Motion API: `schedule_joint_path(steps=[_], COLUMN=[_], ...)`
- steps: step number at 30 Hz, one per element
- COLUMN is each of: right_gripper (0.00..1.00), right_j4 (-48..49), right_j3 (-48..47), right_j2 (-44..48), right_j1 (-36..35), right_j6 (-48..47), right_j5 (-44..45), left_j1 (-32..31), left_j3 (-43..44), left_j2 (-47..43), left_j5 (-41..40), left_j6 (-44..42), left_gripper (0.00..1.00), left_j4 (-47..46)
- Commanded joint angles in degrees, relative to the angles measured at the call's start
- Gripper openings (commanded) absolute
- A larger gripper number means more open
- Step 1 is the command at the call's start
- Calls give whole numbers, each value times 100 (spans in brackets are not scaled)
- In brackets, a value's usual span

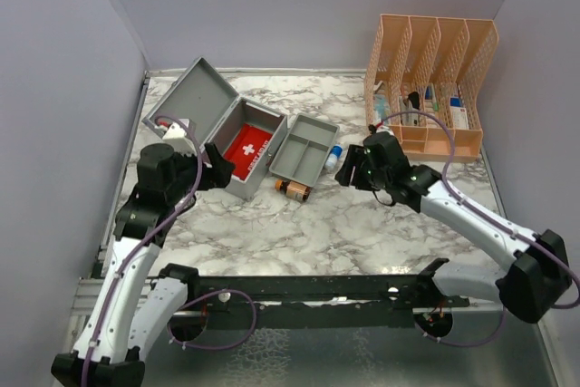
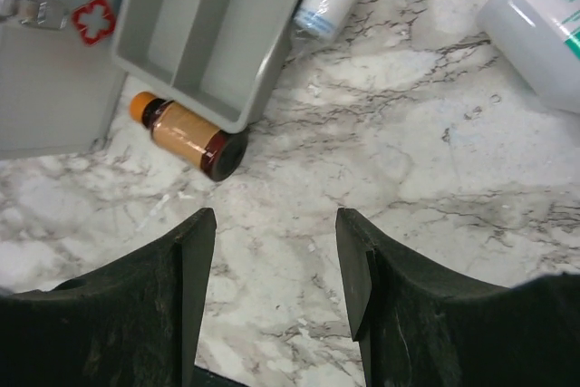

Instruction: Organize the medicine kit

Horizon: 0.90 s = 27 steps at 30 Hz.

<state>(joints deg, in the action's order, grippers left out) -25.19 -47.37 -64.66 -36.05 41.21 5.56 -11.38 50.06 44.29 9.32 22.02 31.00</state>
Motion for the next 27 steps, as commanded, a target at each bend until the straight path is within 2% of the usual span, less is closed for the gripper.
schedule_joint_path(steps=[1,5,7,11,15,21,27], right_gripper=[57,57,57,55,55,58,59], right_j4=[-497,-267,-25,610,596,793,897], right_j3=[-966,-1249,-1220,-1131,-1342,-1628,-1913], right_j2=[-942,-1495,-1644,-1849,-2191,-2867,-3527], right_j1=[-16,-16,-16,-46,-358,-608,-816], right_j6=[-231,-397,-720,-2090,-2627,-2547,-2718], right_j5=[988,693,287,-1165,-1192,-1921,-1683], left_j1=[-5,-5,-5,-5,-5,-4,-5], left_j3=[-612,-1089,-1332,-1584,-1535,-1602,-1631], left_j2=[-717,-1194,-1394,-1532,-1357,-1446,-1593], left_j5=[1046,1269,1341,1339,1207,1042,838], left_j6=[-251,9,67,118,106,196,226], left_gripper=[83,97,99,99,99,99,99], left_j4=[-660,-998,-1149,-1182,-1123,-1107,-1102])
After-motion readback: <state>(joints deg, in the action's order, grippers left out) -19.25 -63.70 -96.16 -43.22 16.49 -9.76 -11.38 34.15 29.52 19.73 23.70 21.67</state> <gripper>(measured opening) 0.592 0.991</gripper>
